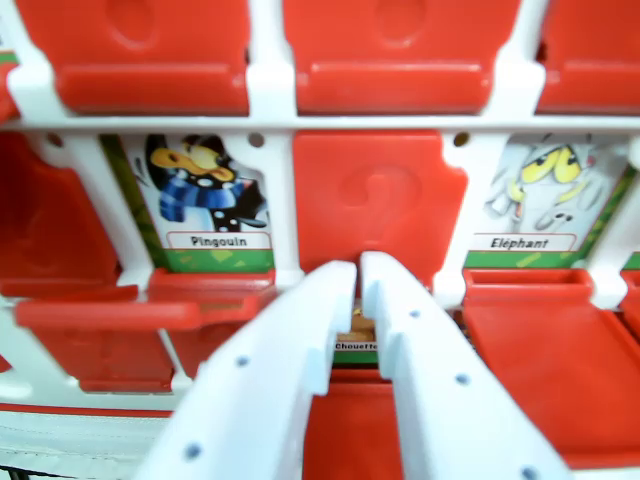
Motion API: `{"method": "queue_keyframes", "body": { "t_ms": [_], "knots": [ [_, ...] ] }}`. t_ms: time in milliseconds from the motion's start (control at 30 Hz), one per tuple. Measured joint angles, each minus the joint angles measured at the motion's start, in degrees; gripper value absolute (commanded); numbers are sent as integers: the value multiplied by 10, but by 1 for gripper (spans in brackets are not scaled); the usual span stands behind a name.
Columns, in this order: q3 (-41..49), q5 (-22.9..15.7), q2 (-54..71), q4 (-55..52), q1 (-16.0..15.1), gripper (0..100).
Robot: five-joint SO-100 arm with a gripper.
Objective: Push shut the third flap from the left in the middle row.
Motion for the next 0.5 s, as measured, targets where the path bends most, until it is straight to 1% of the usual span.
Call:
{"method": "queue_keyframes", "body": {
  "t_ms": [500],
  "knots": [
    [2,0,1,-1,1,0]
  ]
}}
